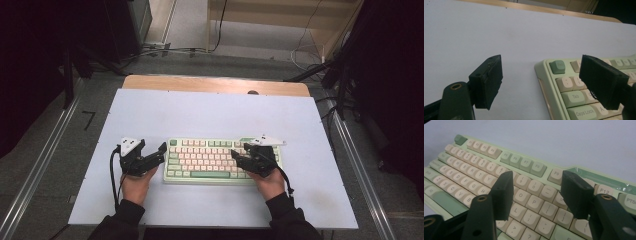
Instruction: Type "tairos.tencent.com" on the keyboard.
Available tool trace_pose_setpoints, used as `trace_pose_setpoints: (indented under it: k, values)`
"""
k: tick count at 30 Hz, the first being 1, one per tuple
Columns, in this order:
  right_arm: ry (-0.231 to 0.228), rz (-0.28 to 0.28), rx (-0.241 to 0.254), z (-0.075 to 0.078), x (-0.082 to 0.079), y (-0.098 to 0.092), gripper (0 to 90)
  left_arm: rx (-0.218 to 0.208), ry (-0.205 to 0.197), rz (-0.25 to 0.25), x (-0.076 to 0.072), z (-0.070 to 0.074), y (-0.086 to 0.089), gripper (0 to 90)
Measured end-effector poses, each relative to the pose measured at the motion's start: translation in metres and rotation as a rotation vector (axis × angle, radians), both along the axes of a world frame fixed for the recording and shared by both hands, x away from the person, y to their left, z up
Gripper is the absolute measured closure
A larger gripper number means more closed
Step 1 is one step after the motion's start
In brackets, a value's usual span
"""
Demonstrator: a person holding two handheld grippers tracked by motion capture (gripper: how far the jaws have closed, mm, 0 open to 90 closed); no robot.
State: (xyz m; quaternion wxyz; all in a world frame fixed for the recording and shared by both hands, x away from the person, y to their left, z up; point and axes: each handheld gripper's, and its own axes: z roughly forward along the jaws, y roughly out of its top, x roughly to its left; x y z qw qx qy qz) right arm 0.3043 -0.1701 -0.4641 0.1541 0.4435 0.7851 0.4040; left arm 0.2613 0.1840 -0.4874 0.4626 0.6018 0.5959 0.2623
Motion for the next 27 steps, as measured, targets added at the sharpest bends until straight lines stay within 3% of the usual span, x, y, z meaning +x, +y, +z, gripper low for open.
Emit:
trace_pose_setpoints:
  k: [7, 14, 20, 27]
  values:
    - [-0.026, -0.005, 0.003, 0.001, -0.005, -0.002, 62.4, 0.010, 0.008, -0.011, 0.000, -0.001, -0.002, 19.3]
    - [0.001, 0.008, 0.050, 0.001, -0.006, -0.008, 85.8, 0.017, 0.014, -0.021, 0.001, -0.001, -0.004, 19.9]
    - [0.010, 0.053, 0.052, 0.002, -0.016, -0.010, 87.2, 0.018, 0.011, -0.023, 0.000, -0.001, -0.005, 20.2]
    - [0.048, 0.091, 0.001, -0.011, -0.022, -0.004, 87.2, 0.024, 0.009, -0.037, -0.001, 0.000, -0.007, 20.4]
